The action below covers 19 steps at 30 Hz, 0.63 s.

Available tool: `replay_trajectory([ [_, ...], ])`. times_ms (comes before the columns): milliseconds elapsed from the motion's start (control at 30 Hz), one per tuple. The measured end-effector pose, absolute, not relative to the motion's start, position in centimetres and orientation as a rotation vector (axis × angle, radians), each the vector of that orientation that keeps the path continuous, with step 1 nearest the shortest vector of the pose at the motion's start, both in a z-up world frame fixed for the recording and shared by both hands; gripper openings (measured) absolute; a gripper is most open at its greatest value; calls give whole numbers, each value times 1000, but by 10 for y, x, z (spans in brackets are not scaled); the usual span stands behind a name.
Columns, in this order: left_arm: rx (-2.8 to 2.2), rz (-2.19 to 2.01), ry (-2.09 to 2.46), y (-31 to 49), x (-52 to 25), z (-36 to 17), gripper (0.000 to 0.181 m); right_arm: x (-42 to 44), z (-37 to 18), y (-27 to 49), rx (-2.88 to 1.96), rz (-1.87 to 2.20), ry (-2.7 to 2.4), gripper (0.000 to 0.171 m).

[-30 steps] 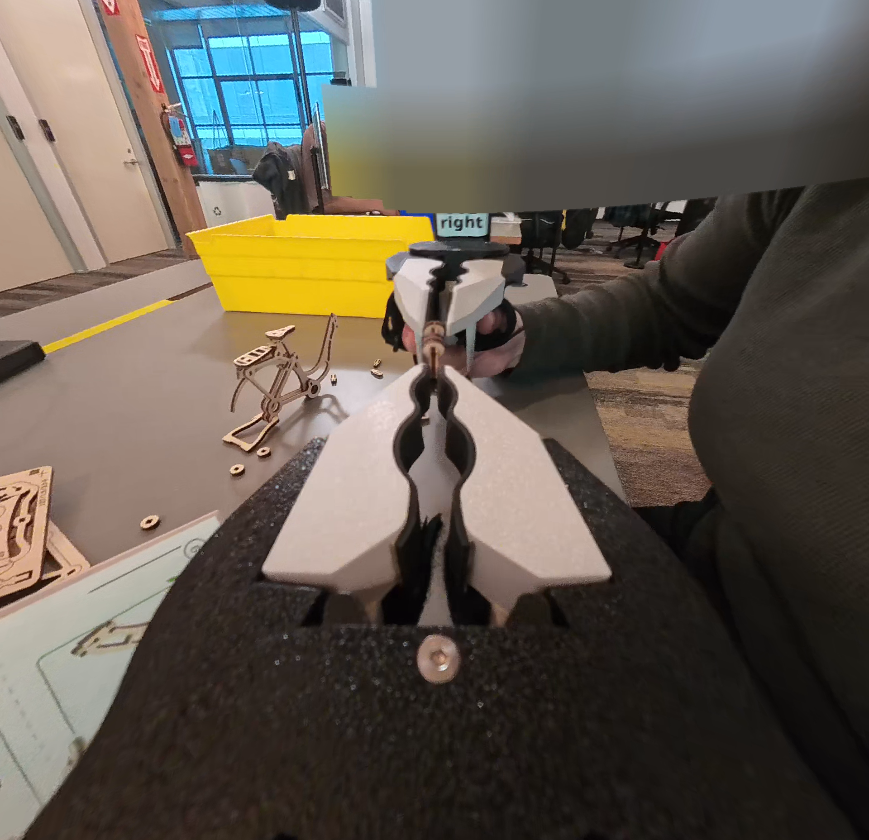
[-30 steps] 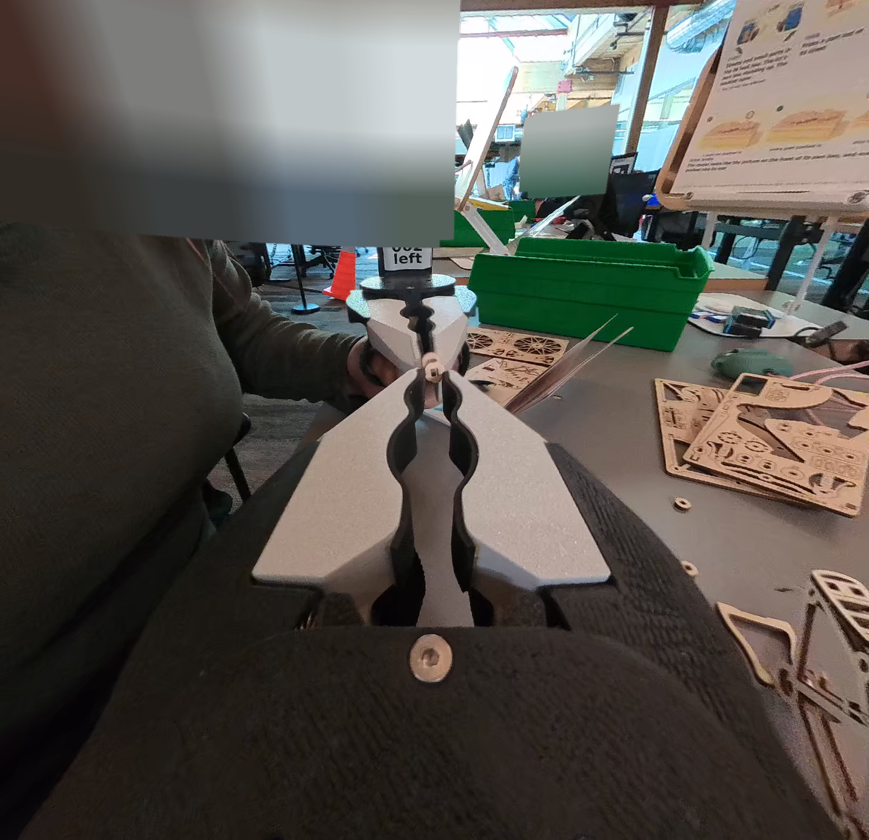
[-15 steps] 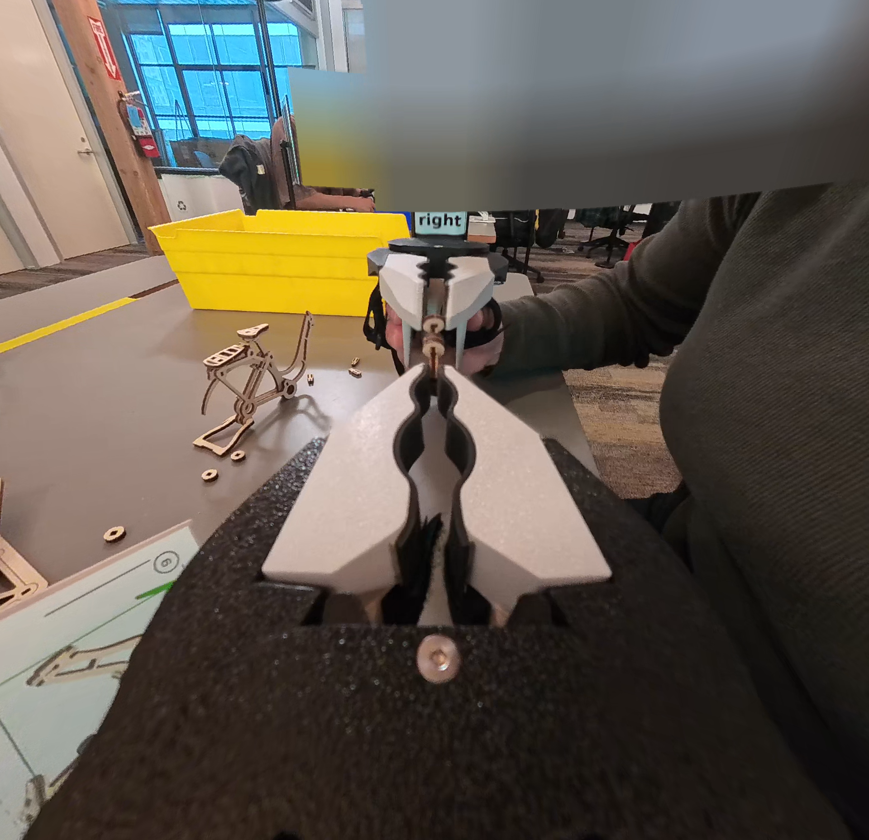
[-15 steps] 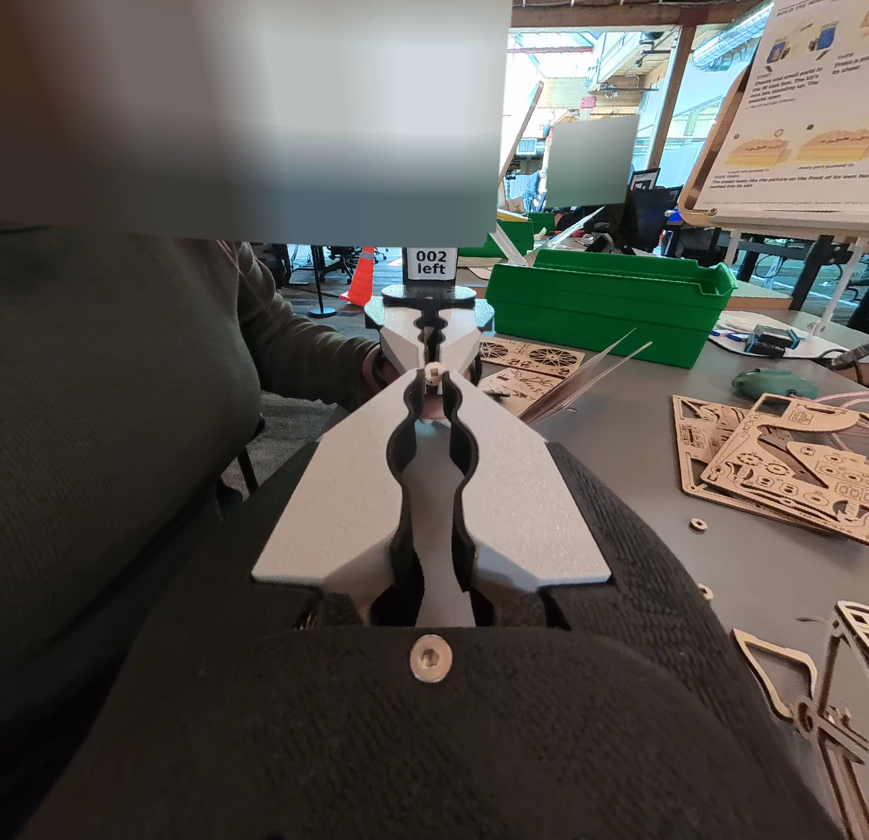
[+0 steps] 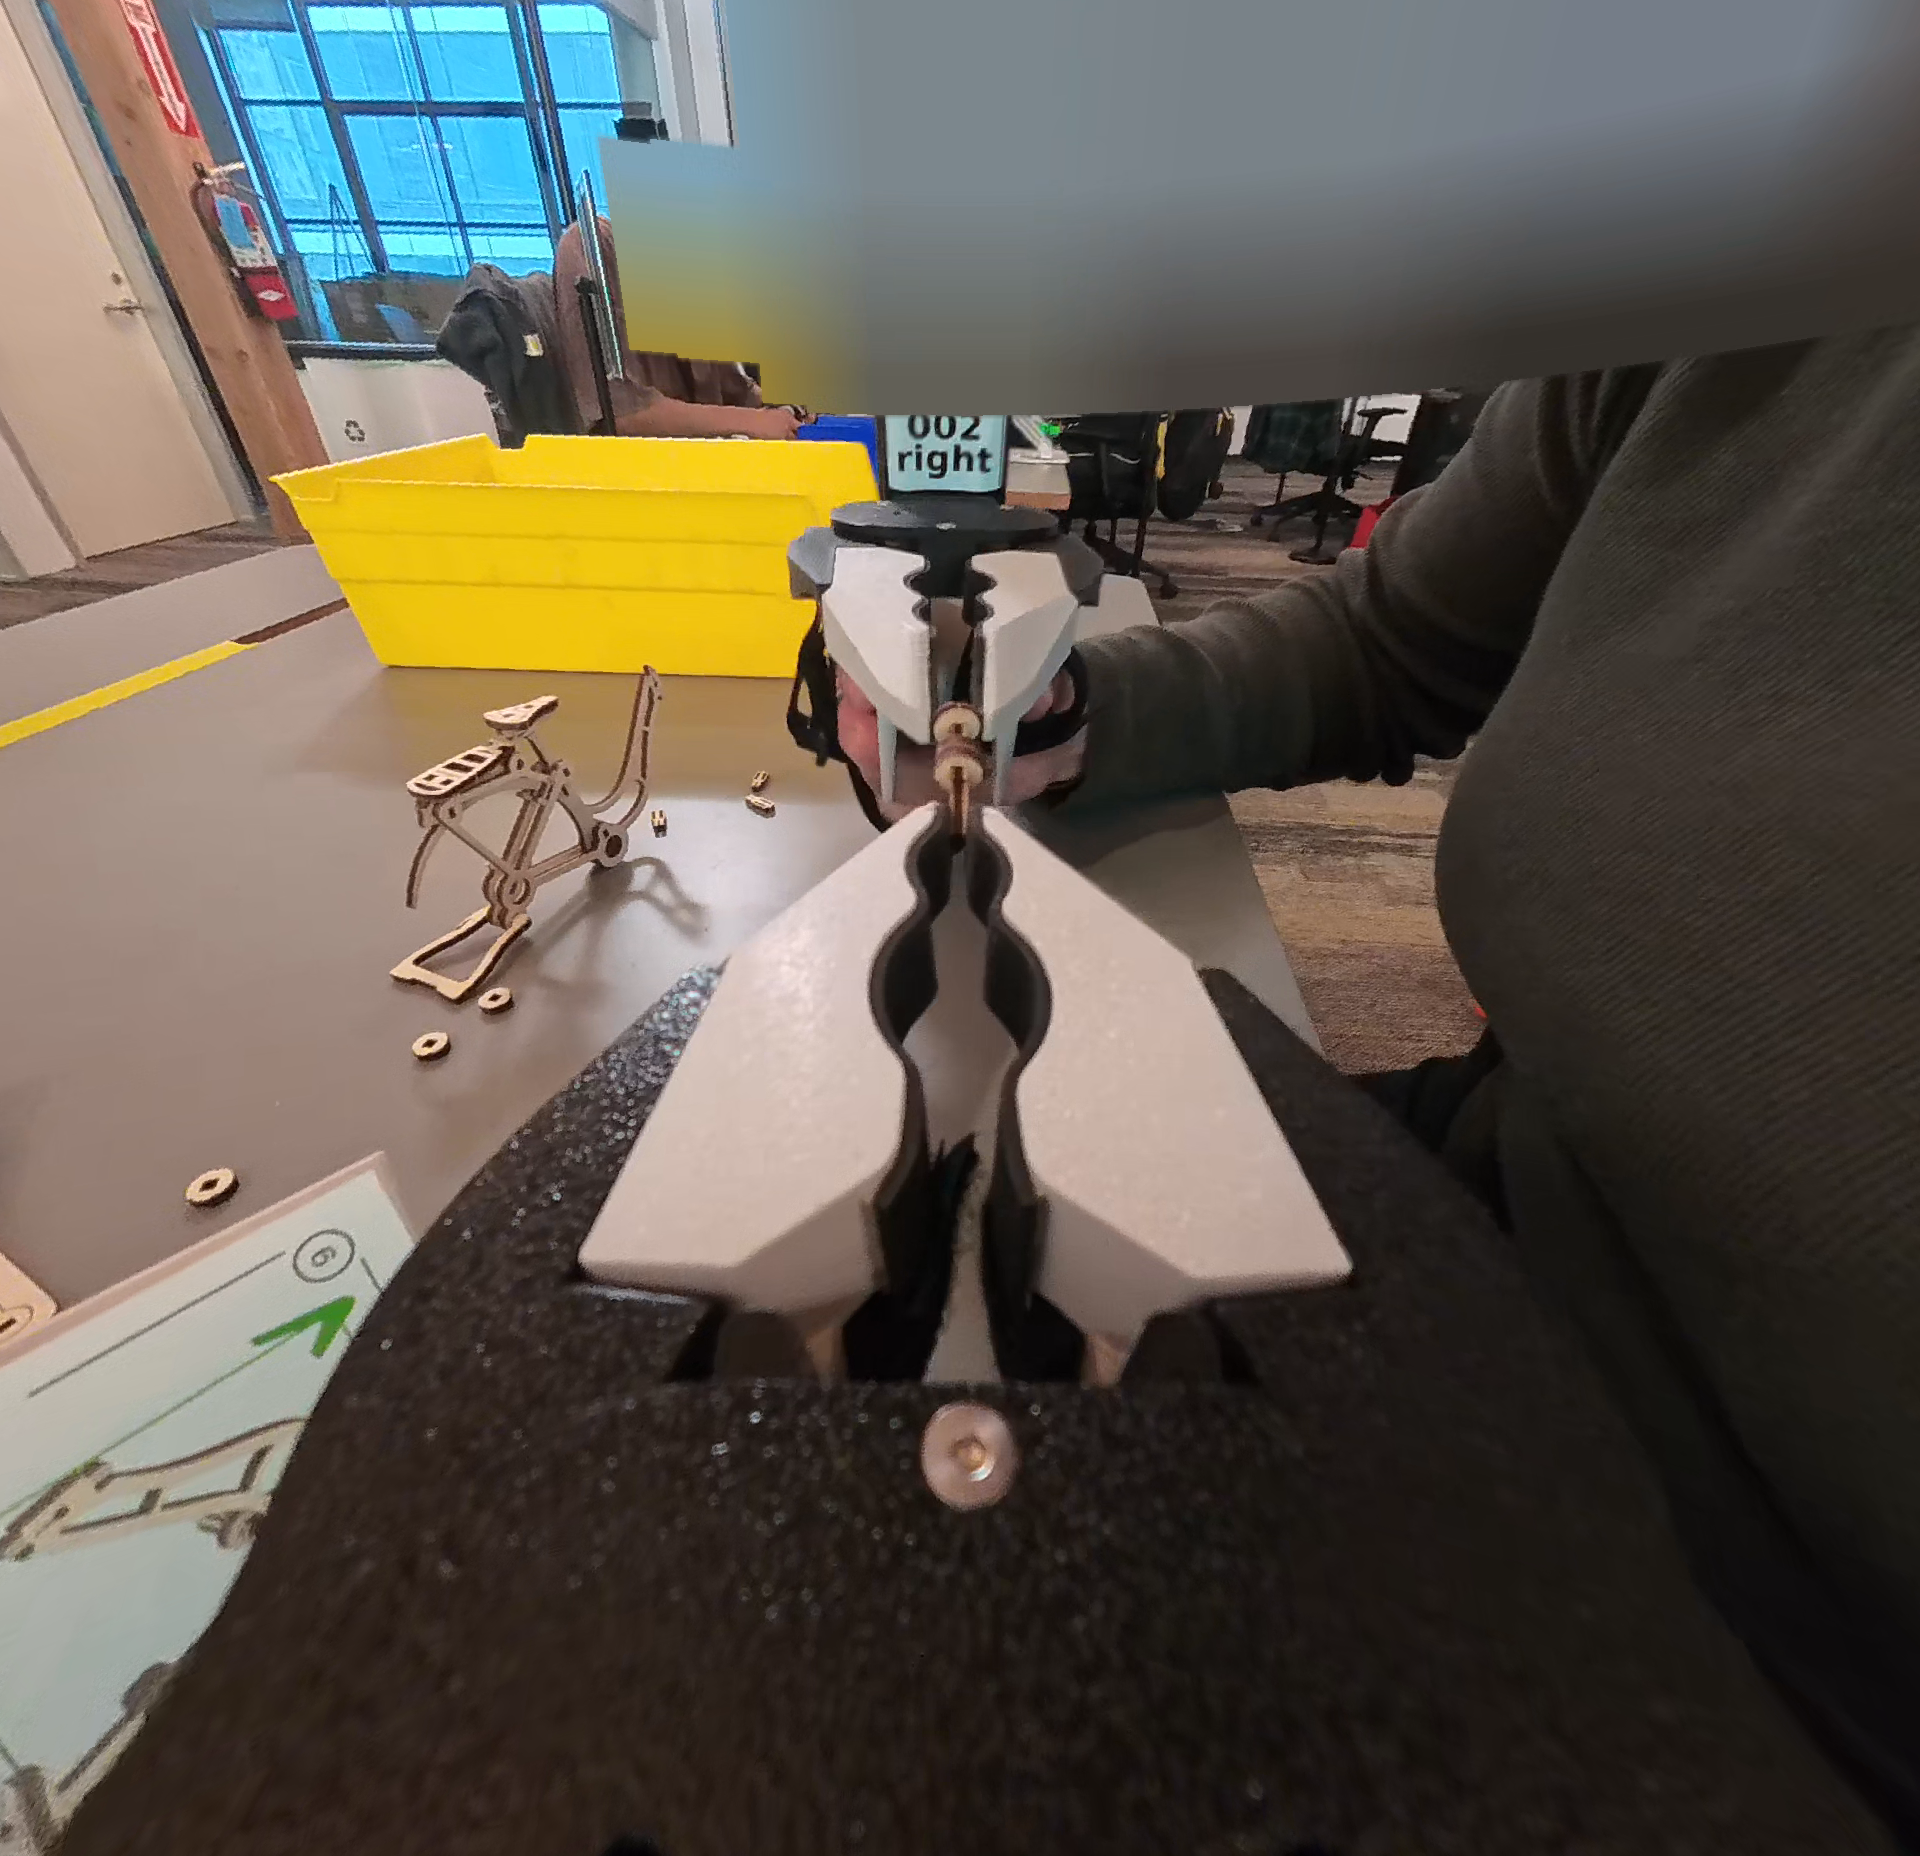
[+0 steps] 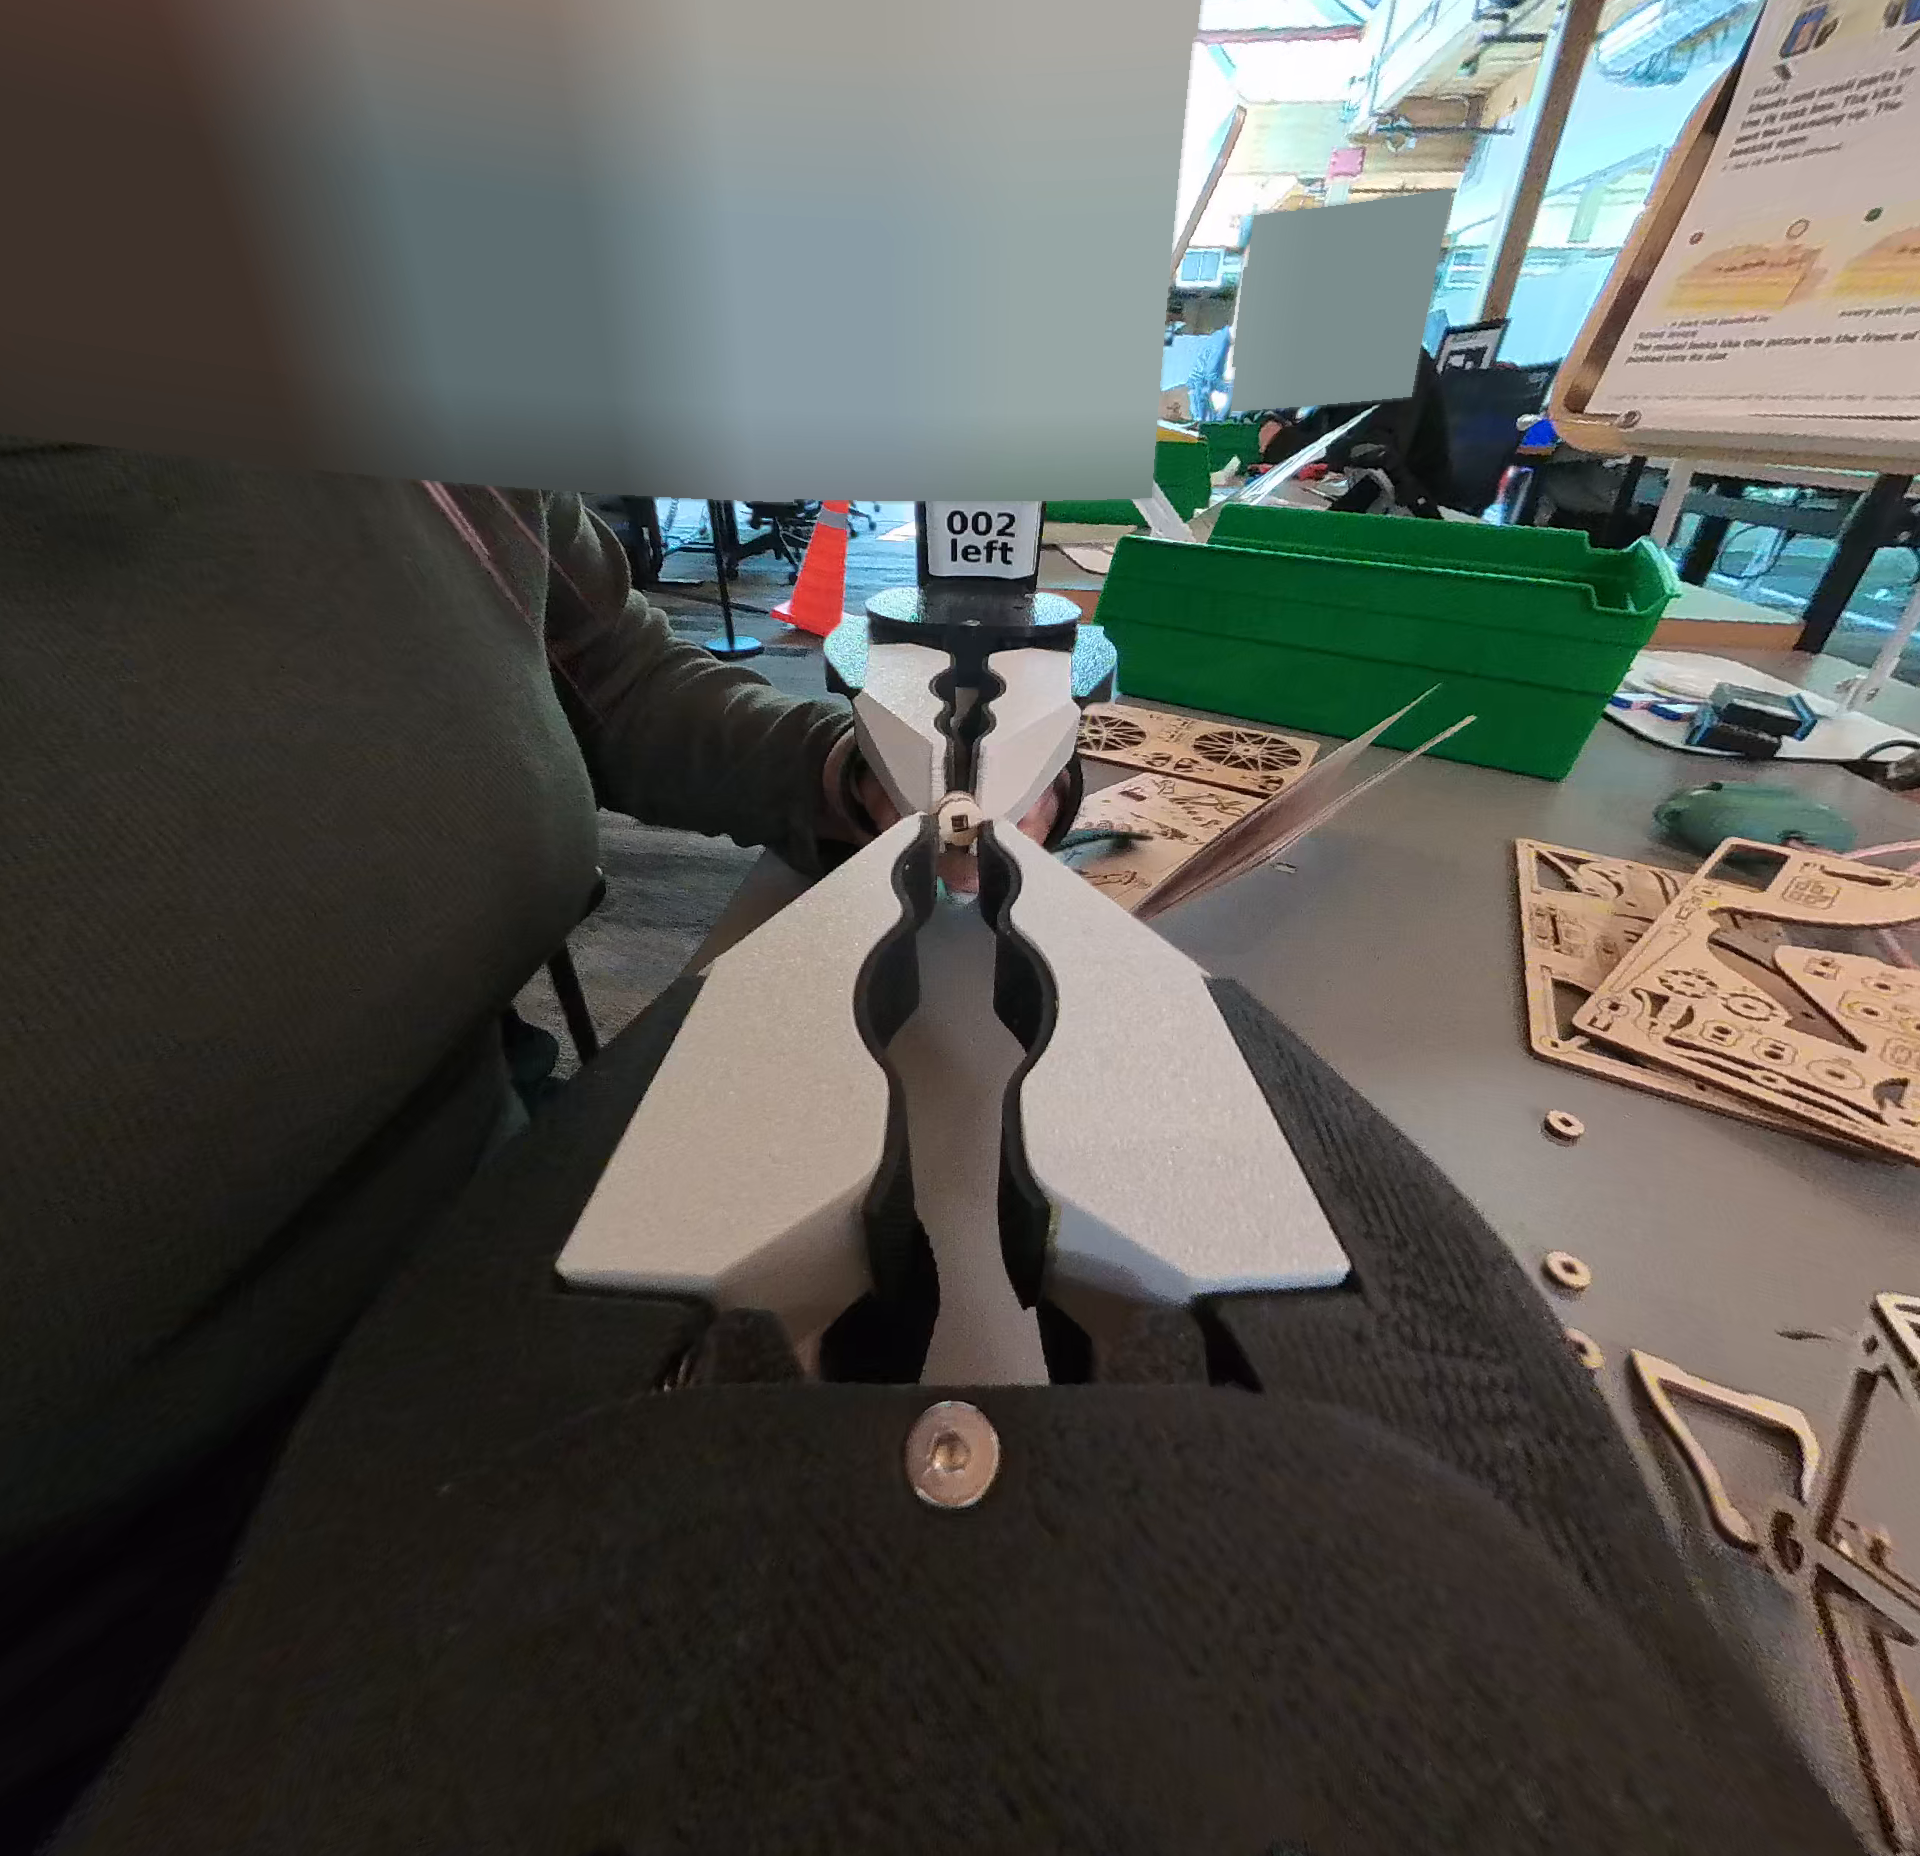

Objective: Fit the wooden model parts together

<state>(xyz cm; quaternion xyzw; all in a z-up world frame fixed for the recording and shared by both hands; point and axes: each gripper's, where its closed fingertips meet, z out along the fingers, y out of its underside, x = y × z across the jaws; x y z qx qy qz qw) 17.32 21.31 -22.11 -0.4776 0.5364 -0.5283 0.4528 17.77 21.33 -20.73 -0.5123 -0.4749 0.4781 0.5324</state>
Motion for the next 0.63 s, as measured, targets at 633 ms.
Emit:
replay_trajectory([
  [633,-1410,-931,1595,223,174,-280,0,179,-272,223,-1488,719,-1394,5],
])
